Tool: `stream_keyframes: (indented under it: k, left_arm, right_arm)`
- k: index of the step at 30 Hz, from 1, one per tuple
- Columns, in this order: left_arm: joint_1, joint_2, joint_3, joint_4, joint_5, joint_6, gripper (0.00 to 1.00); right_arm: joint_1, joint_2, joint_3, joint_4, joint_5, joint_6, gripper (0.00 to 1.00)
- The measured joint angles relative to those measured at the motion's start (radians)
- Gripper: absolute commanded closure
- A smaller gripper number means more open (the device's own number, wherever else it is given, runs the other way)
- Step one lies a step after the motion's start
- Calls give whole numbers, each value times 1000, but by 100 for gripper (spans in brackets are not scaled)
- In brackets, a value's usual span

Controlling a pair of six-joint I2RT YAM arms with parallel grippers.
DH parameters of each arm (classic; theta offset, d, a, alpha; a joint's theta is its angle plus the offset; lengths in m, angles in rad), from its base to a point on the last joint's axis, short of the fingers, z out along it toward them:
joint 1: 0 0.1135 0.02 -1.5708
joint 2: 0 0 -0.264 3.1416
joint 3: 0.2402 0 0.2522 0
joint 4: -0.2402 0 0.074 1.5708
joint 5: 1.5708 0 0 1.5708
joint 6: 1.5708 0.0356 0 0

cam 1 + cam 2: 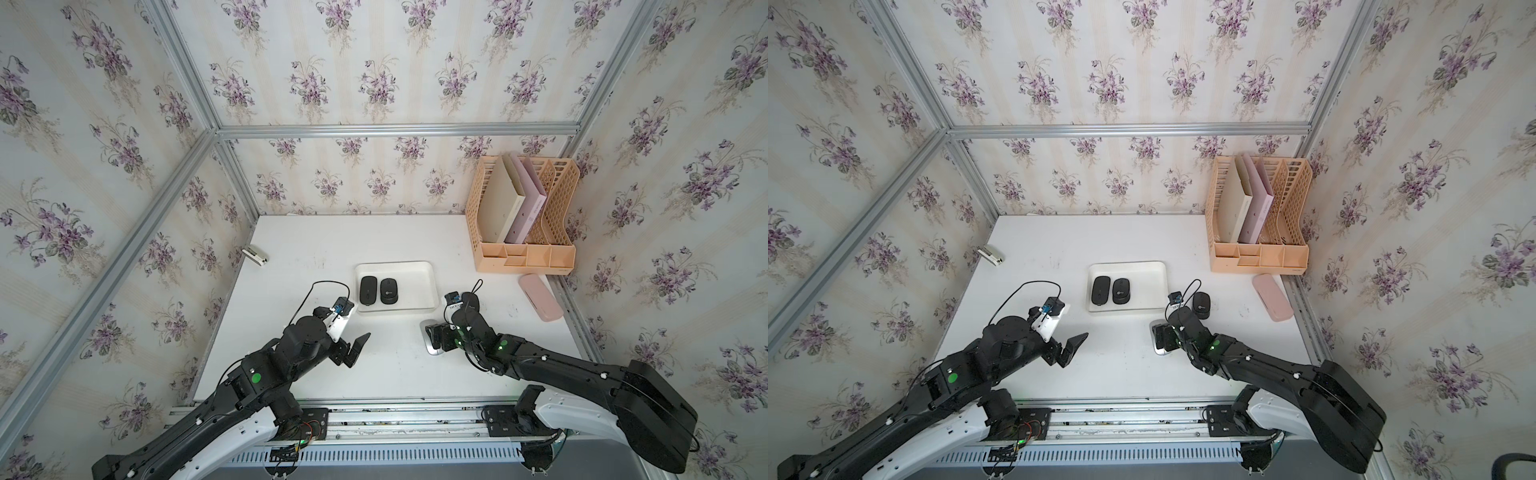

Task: Put the mouse in the storage box
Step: Pick up the mouse from the center of the board.

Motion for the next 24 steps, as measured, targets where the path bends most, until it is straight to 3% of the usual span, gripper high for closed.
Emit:
stream_keyframes:
  k: [4,8,11,18,24]
  left_arm:
    - [1,56,87,-92,-1,6,1]
    - [1,27,-27,-99,36,38,1]
    - [1,31,-21,-106,62,45,1]
    - [0,47,-34,-77,-2,30,1]
    - [-1,-60,-163,-3,-20,-2,1]
  right_arm:
    - [14,57,21,2,-16,0,9]
    - [15,101,12,19,-16,1,9]
    - [16,123,11,40,-21,2,9]
    - [24,198,43,60,-23,4,12]
    - [27,246,75,63,-23,1,14]
